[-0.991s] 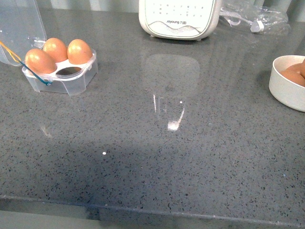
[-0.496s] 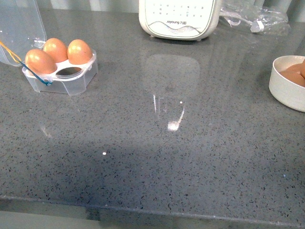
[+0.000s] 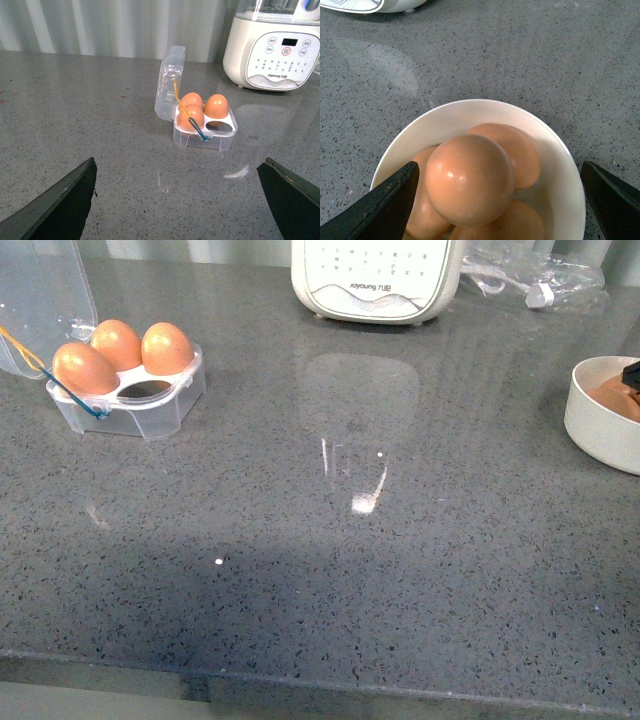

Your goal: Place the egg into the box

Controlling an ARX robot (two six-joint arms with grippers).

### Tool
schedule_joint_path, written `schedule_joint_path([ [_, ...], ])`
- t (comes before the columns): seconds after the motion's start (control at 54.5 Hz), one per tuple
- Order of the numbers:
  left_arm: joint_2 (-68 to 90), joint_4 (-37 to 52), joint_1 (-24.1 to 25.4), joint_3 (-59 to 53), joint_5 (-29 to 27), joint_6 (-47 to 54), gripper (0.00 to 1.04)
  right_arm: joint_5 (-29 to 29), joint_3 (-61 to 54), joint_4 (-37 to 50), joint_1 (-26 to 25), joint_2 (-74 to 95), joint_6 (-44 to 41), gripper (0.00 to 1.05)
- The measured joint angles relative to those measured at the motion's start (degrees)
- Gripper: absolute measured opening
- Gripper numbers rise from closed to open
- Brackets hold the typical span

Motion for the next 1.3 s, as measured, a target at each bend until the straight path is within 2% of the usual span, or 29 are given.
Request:
schedule_joint_path([
  [0.147, 0.0, 0.0, 0.0, 0.0, 0.0, 0.0, 0.98, -0.3, 0.0, 0.0, 0.0, 0.0, 0.0, 0.97],
  [0.349, 0.0, 0.0, 0.0, 0.0, 0.0, 0.0, 0.98, -0.3, 0.0, 0.0, 0.1, 0.0, 0.0, 0.71],
  [0.441, 0.0, 0.0, 0.0, 0.0, 0.0, 0.0, 0.98, -0.3, -0.1, 0.0, 0.5, 0.0, 0.0, 0.55],
  [0.551, 0.0, 0.0, 0.0, 0.0, 0.0, 0.0, 0.98, -0.3, -0.4, 0.0, 0.8, -0.5, 0.0, 0.45],
  [1.028, 0.0, 0.0, 0.0, 0.0, 0.0, 0.0, 0.98, 1.2, 1.5, 1.8, 3.6, -5.6, 2.1, 0.44],
  [1.175, 0.0, 0.0, 0.0, 0.0, 0.0, 0.0, 0.98, 1.8, 7.5, 3.8, 7.0, -2.3, 7.8, 0.44],
  [1.303, 0.0, 0.0, 0.0, 0.0, 0.0, 0.0, 0.98, 2.1, 15.1, 5.1, 12.6, 4.5, 14.1, 0.44],
])
